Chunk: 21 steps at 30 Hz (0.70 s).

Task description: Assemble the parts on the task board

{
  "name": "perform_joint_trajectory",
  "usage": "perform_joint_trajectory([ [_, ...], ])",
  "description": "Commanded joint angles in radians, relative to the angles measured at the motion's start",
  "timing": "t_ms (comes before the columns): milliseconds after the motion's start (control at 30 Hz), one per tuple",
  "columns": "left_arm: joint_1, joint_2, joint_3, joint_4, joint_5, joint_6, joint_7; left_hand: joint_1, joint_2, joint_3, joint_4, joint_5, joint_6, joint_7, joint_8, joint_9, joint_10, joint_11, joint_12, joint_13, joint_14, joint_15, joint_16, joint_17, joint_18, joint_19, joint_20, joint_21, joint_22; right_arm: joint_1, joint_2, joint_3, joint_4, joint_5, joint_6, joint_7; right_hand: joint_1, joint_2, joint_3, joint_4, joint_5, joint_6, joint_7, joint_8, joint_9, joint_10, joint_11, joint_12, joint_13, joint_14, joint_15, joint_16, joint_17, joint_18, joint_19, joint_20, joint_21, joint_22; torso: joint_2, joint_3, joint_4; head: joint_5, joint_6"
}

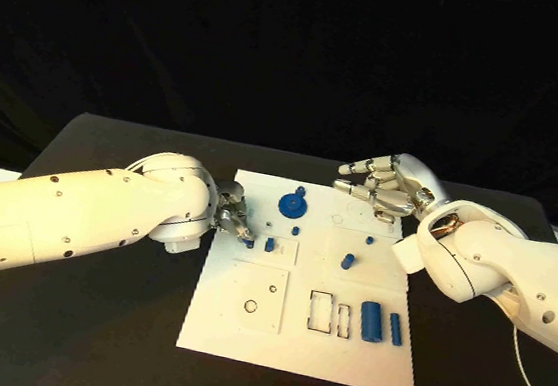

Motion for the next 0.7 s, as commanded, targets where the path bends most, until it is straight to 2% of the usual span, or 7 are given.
perform_joint_trajectory([
  [33,-0.003,0.002,-0.002,0.000,-0.008,0.046,-0.014,0.005,0.007,0.110,-0.103,0.001,0.016,-0.016,0.004,0.005,0.009,-0.001,0.003,0.001,0.105,-0.008,0.003,0.263,-0.006,0.031,-0.009,0.006,0.148,-0.001,0.001,0.000,0.001,-0.007,0.013,0.002,0.000,0.009,-0.004,0.000,0.006,0.006,0.000,0.003,0.001,-0.003,-0.002,-0.004,-0.001,0.056,-0.006,-0.006,0.033,0.019,-0.003,0.000,-0.005,-0.001,0.000,0.0002,-0.0001,0.000,-0.001],
  [700,-0.003,0.006,-0.003,0.001,-0.008,0.069,-0.015,0.000,0.002,0.117,-0.106,0.001,0.019,-0.017,0.005,0.007,0.015,-0.002,0.010,0.008,0.105,-0.008,0.003,0.263,-0.006,0.032,-0.010,0.007,0.149,-0.001,0.001,0.000,0.001,-0.007,0.013,0.003,0.000,0.009,-0.004,0.000,0.006,0.006,0.000,0.003,0.001,-0.003,-0.002,-0.004,-0.001,0.056,-0.006,-0.006,0.033,0.019,-0.003,0.000,-0.005,-0.001,0.000,0.0000,-0.0003,0.000,-0.001],
])
